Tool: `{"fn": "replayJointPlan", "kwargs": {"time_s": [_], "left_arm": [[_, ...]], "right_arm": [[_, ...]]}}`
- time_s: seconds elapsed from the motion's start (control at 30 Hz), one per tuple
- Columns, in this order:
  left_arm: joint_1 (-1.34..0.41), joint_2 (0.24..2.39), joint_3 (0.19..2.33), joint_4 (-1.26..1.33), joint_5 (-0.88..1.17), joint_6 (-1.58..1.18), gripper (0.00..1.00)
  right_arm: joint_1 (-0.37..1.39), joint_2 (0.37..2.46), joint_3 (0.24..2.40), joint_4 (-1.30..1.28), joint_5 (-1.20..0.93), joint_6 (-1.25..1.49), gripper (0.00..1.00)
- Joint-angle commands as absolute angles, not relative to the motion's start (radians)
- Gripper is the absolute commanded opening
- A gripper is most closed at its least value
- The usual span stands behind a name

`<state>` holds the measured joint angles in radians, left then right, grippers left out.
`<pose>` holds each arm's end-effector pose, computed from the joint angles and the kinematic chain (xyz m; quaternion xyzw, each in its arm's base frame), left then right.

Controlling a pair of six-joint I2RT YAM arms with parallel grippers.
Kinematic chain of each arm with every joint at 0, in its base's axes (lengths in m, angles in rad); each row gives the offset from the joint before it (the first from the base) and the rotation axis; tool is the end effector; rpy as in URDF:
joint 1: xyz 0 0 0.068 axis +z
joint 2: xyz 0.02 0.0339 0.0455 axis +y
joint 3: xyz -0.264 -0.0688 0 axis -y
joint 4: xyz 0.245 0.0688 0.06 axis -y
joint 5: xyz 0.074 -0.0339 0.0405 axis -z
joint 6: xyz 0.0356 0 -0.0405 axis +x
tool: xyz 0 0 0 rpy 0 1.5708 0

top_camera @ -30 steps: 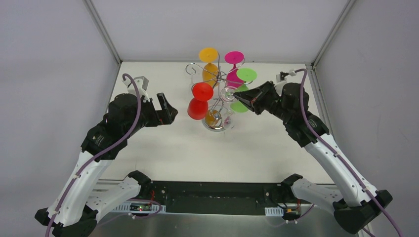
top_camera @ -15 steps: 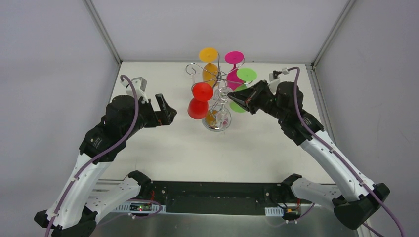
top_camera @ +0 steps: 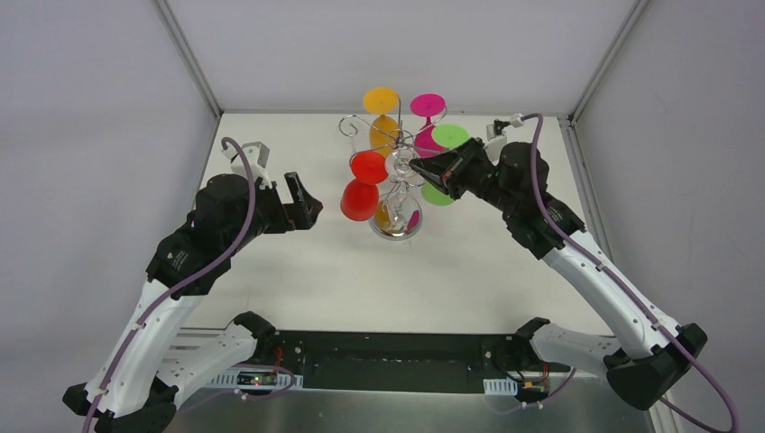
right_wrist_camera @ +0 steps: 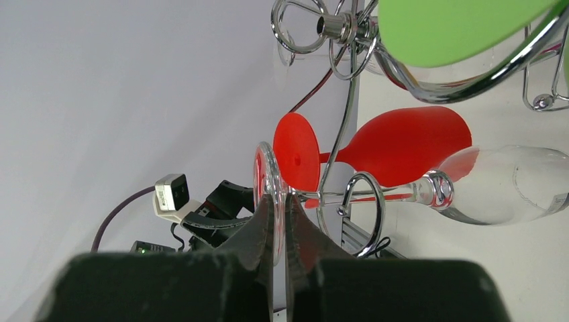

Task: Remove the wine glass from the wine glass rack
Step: Pick up the wine glass from the wine rack.

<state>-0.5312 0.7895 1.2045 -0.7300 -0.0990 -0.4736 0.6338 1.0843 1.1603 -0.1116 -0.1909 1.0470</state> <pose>0.1209 -0.0669 0.4207 -0.0058 0.8088 -0.2474 0.5335 0.1936 0.1506 0.4214 0.0822 0.7146 0.5607 0.4101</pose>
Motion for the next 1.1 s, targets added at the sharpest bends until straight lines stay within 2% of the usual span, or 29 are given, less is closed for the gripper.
{"fn": "replayJointPlan", "kwargs": {"time_s": [0.0, 0.57, 1.07], "left_arm": [[-0.54, 0.778, 1.198, -0.707, -0.125, -0.456, 0.99], [-0.54, 0.78, 1.192, -0.707, -0.12, -0.449, 1.0], [-0.54, 0.763, 1.195, -0.707, -0.121, -0.457, 1.0]], "right_arm": [[0.64, 1.086, 1.227, -0.005, -0.156, 1.056, 0.0], [0.64, 1.038, 1.205, -0.009, -0.008, 1.038, 0.0], [0.633, 0.941, 1.169, -0.125, 0.106, 1.032, 0.0]]}}
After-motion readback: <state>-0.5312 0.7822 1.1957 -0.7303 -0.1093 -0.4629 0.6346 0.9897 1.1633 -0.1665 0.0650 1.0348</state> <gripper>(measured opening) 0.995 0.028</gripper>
